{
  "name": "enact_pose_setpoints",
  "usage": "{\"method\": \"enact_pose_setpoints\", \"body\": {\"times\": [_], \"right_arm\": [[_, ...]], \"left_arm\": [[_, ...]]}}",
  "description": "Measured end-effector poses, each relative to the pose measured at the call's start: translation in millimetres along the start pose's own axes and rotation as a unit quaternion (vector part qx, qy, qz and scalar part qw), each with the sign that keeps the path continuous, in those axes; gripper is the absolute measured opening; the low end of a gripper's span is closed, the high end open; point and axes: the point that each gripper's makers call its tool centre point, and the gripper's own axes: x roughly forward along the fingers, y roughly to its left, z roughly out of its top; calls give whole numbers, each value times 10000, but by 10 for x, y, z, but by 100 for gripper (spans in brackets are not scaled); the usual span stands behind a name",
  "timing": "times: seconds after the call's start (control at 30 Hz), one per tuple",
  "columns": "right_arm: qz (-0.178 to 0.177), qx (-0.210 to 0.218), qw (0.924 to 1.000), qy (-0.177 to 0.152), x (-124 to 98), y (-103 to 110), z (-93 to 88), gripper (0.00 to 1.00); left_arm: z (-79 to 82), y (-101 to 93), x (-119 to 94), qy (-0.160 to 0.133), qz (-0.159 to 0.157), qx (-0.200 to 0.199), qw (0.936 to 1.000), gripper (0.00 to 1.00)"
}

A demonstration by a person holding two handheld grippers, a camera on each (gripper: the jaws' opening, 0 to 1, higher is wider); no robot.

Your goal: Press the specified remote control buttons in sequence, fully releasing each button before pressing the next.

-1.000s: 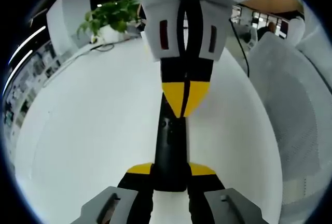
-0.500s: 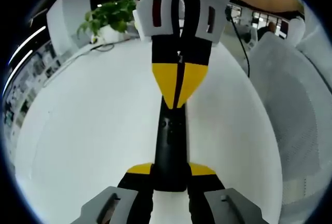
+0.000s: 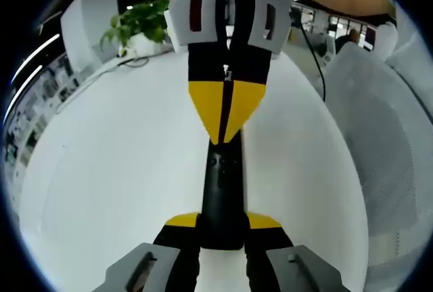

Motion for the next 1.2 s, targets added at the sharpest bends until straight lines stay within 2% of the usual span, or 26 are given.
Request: {"method": "enact_pose_setpoints", "body": {"times": [1.2], "right_arm": [[303, -59, 9995, 36, 302, 72, -44, 0]], "left_arm": [[-6, 3, -1, -91, 1, -5, 10000, 23]]}}
